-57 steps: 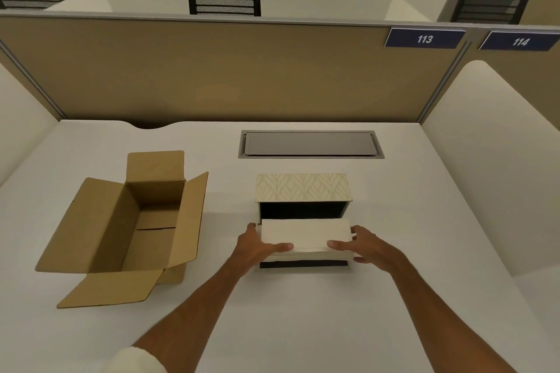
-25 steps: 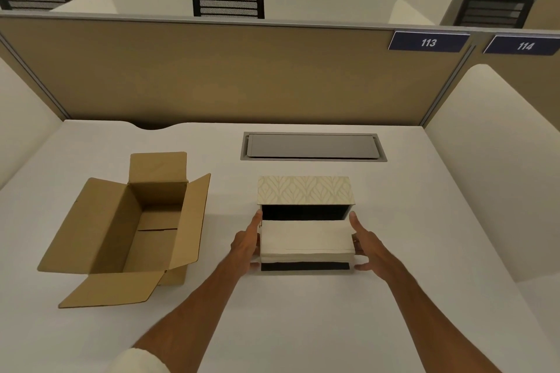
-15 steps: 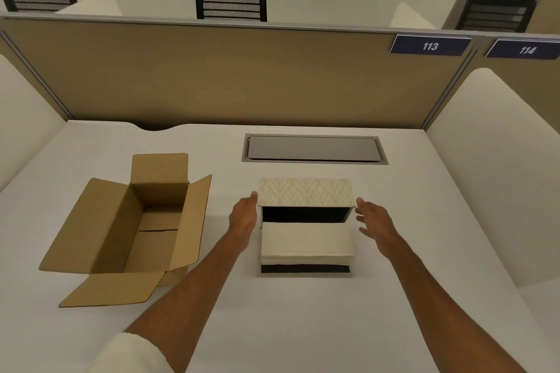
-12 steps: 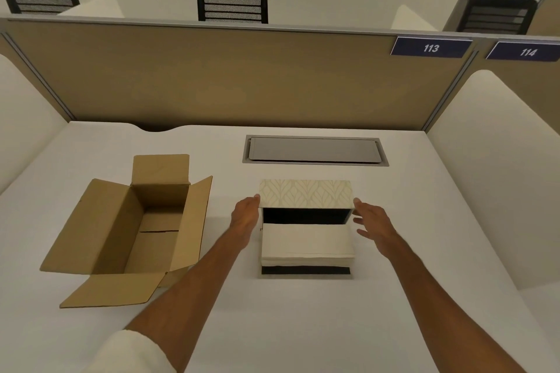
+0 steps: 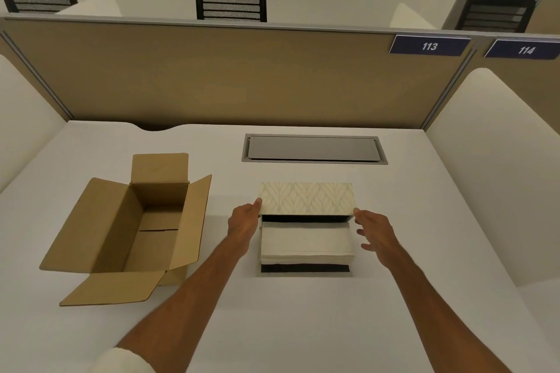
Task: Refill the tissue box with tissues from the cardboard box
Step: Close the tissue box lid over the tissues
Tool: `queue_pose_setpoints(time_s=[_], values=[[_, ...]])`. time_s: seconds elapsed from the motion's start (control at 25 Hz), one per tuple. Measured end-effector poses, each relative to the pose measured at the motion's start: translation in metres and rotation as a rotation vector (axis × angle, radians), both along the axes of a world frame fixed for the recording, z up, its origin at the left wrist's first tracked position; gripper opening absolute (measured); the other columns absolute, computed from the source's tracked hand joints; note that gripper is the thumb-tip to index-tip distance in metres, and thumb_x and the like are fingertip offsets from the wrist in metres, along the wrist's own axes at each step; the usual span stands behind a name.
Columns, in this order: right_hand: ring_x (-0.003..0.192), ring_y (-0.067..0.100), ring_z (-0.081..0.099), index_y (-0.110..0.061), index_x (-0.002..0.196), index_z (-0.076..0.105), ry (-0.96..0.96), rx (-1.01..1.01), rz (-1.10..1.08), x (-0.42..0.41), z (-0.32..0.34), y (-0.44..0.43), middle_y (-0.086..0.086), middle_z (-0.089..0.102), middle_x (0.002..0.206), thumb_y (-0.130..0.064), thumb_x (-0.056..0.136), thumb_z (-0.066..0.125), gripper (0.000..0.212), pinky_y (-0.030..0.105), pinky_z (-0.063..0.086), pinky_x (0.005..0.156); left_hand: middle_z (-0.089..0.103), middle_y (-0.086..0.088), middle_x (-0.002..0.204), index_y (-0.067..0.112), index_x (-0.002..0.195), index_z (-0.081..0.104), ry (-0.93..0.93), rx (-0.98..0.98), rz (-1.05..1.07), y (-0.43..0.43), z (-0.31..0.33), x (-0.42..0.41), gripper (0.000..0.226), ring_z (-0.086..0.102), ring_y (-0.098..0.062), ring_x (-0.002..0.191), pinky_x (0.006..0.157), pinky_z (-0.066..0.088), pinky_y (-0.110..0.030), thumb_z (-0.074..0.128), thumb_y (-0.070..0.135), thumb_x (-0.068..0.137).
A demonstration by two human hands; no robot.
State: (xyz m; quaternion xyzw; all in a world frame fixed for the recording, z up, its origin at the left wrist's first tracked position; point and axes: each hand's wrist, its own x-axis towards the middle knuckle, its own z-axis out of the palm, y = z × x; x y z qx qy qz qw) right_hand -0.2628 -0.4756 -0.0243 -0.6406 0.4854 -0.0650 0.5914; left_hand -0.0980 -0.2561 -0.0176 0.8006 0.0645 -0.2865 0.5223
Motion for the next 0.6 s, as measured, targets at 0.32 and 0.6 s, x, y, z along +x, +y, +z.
queue_pose_setpoints(time_s=[0.32,0.6], values=[[0.112,0.042,0.058,-0.022,0.108,0.065,-0.05,0.024,-0.108,-0.018,-0.009,0.022,0.027,0.06,0.121,-0.043,0.088,0.061,0.029,0.047,0.053,0.08,0.03,-0.017,0.156,0.018,0.145,0.041,0.454,-0.208,0.191,0.012,-0.003,-0.018,0.073,0.022,-0.048,0.142,0.11,0.016,-0.071,0.036,0.067,0.091],[0.115,0.037,0.056,-0.01,0.13,0.058,-0.08,0.121,-0.168,-0.035,-0.016,0.039,0.011,0.059,0.131,-0.04,0.088,0.062,0.051,0.056,0.052,0.091,0.032,-0.019,0.154,0.021,0.139,0.048,0.539,-0.169,0.156,0.027,-0.008,-0.026,0.064,0.028,-0.048,0.14,0.11,0.02,-0.07,0.046,0.062,0.09]])
